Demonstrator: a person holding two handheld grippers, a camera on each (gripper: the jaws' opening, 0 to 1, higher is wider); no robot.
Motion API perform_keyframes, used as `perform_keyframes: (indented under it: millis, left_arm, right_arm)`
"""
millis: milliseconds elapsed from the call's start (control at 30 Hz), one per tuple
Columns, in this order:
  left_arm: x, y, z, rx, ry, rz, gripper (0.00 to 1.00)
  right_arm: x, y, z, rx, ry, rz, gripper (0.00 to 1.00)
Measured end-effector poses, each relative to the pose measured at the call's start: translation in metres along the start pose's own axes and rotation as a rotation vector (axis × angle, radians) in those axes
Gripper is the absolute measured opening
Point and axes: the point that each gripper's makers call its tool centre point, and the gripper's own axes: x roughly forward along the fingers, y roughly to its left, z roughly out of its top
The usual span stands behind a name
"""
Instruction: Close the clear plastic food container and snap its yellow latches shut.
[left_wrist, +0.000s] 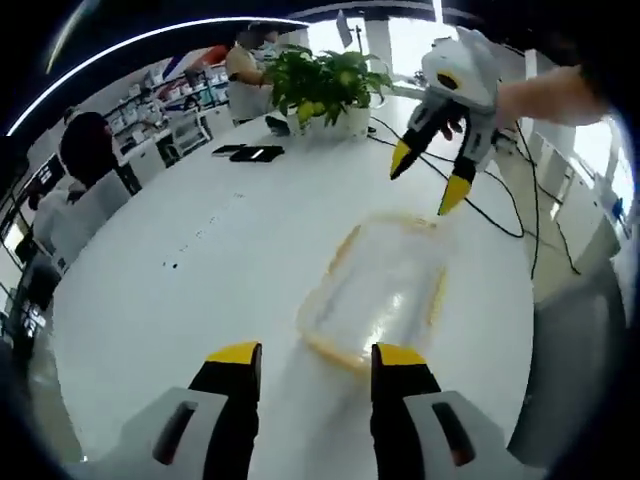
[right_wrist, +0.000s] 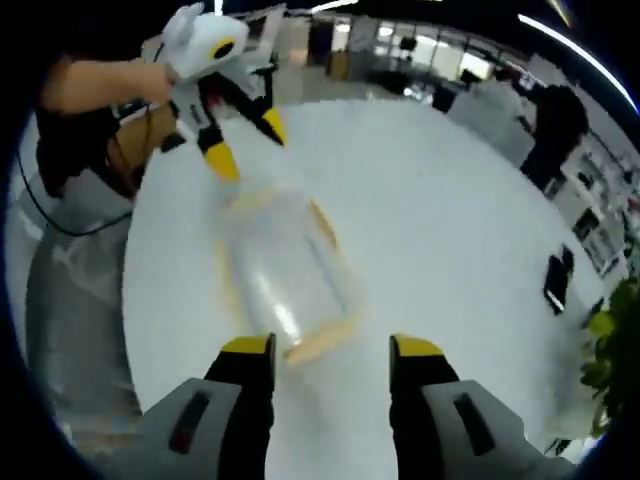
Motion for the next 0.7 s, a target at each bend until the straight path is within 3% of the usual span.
perform_keyframes:
  millis: [33,100,200,300,433,567,700]
  left_arm:
    - [0.001,-0.001,-0.002,-0.048,-0.004,0.021,0.38]
    - [0.003,-0.004,-0.006,-0.097,-0.021,0.048,0.37]
    - [0.006,-0.01,-0.014,-0.179,-0.028,0.072,0.36]
    - [0.007,-0.011,-0.021,-0.211,-0.031,0.091,0.35]
    - [0.008,-0.01,-0.025,-0.295,-0.058,0.144,0.34]
    - [0.01,-0.009,-0.024,-0.379,-0.09,0.178,0.33]
    - [0.013,-0.012,-0.024,-0.395,-0.094,0.204,0.33]
  right_arm:
    - [-0.001,0.0,0.001,0.083,-0.036,-0.025,0.43]
    - [-0.001,-0.003,-0.004,0.165,-0.065,-0.087,0.41]
    - [0.003,0.003,-0.013,0.216,-0.082,-0.136,0.41]
    - [0.008,0.01,-0.021,0.253,-0.096,-0.166,0.4]
    - [0.008,0.007,-0.026,0.302,-0.121,-0.256,0.39]
    - [0.013,0.003,-0.028,0.357,-0.152,-0.293,0.38]
    - [0.02,0.005,-0.025,0.466,-0.191,-0.294,0.37]
